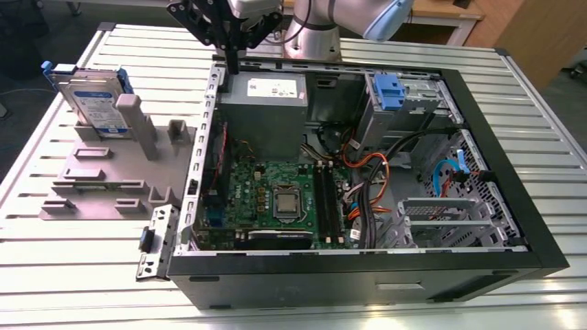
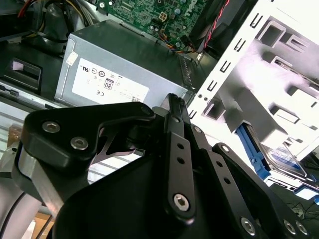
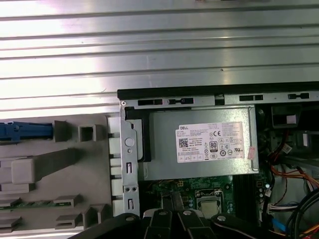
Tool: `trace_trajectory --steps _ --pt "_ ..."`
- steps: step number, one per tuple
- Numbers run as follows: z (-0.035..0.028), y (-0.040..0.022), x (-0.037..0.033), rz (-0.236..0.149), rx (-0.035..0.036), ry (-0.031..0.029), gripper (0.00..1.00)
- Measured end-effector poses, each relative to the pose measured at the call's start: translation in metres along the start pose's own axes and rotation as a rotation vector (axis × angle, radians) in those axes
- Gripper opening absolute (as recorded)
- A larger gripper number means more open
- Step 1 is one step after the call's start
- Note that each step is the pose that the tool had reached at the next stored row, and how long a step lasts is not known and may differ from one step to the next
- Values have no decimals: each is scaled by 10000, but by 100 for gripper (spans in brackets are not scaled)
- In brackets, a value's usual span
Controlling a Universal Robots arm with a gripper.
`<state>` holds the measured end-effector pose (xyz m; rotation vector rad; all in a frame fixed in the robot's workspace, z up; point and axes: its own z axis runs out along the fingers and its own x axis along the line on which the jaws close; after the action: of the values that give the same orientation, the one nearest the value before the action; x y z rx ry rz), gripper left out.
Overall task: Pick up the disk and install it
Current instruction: 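Reach for the disk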
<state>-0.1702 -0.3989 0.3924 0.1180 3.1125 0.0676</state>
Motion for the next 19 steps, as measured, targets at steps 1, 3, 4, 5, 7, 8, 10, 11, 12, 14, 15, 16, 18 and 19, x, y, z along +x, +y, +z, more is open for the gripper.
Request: trace_trajectory --steps 1,3,4,5,7,8,10,11,12,14,15,16,18,19 --pt "0 0 1 -1 0 0 11" --pt "0 0 3 0 -1 -1 11" --pt "0 -1 6 1 0 0 11" --pt "0 -1 9 1 0 0 11" --pt "0 -1 16 -1 0 0 11" --pt "0 -2 21 0 0 0 11" --pt "-1 -3 35 0 0 0 11" --pt "-1 -3 41 0 0 -1 11" --pt "-1 -3 45 0 0 0 11" --pt "-1 -3 48 -2 0 0 11" --pt "-1 -4 52 -1 0 0 11" --pt "-1 -4 60 0 0 0 11" --pt "-2 -5 63 0 0 0 11" --pt "-1 -5 65 0 -1 -1 11"
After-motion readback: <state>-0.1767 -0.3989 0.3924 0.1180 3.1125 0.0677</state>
